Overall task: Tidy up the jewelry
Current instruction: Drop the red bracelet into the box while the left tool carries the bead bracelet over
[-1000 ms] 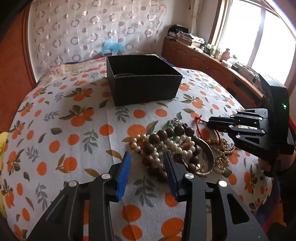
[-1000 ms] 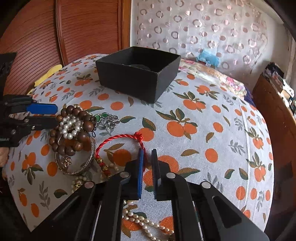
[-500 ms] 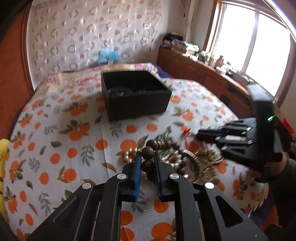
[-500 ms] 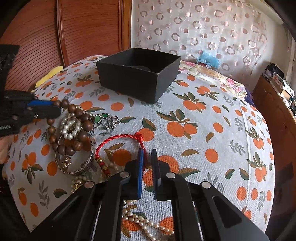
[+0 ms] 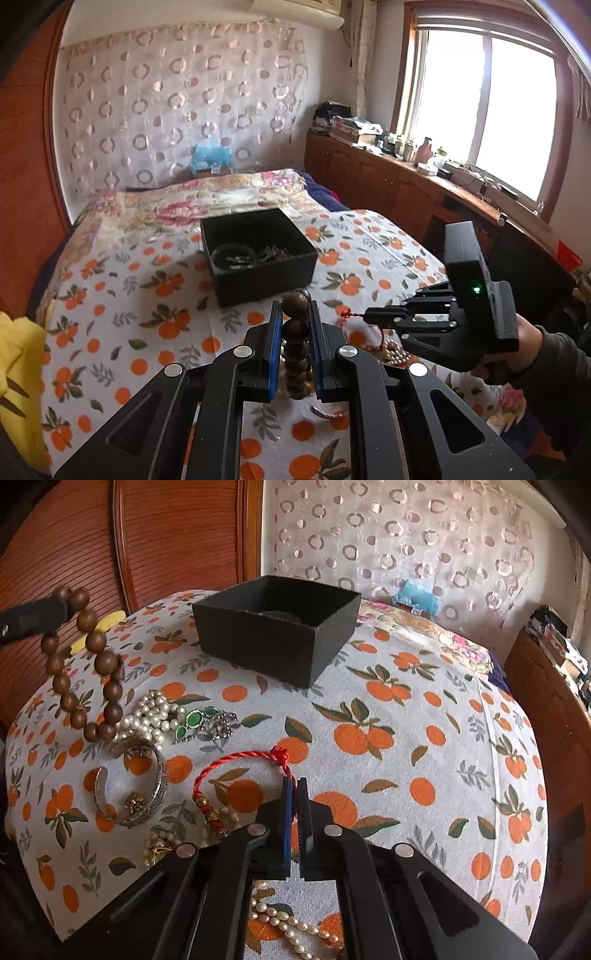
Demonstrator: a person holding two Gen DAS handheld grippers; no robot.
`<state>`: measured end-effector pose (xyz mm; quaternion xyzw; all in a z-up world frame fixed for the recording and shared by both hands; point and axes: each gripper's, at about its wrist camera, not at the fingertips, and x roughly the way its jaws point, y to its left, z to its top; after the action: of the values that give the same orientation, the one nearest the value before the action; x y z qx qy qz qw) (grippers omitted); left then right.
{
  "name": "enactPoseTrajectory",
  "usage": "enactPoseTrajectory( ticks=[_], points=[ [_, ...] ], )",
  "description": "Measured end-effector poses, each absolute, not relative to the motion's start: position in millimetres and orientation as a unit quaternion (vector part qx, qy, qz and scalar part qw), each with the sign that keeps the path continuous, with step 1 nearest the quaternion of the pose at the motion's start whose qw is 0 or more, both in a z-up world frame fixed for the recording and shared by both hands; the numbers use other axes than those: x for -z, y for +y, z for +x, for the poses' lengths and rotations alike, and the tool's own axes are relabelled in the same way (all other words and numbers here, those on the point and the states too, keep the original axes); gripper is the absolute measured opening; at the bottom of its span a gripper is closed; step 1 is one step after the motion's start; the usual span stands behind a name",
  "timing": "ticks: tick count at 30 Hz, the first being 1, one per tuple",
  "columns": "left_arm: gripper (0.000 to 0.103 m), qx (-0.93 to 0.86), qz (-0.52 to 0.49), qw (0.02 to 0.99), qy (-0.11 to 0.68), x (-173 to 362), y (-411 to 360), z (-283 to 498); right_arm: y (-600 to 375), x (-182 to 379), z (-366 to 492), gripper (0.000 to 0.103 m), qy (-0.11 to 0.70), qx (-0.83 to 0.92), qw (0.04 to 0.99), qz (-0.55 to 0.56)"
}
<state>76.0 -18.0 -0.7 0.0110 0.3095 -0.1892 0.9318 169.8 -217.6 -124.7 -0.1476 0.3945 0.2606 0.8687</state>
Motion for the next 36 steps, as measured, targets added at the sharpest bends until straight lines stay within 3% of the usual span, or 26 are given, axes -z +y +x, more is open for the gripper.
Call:
enactPoseTrajectory(
  ticks=[18,36],
  points=[
    [0.012,0.161,0.017,0.942,0.295,-17,-7,106,-203,36,197,0.003,0.306,-0.267,0.906,-0.121],
    [0.012,0.135,0.020,0.943,0.305,-18,1,138,-156,42,287,0.004,0.339,-0.275,0.896,-0.085]
  ],
)
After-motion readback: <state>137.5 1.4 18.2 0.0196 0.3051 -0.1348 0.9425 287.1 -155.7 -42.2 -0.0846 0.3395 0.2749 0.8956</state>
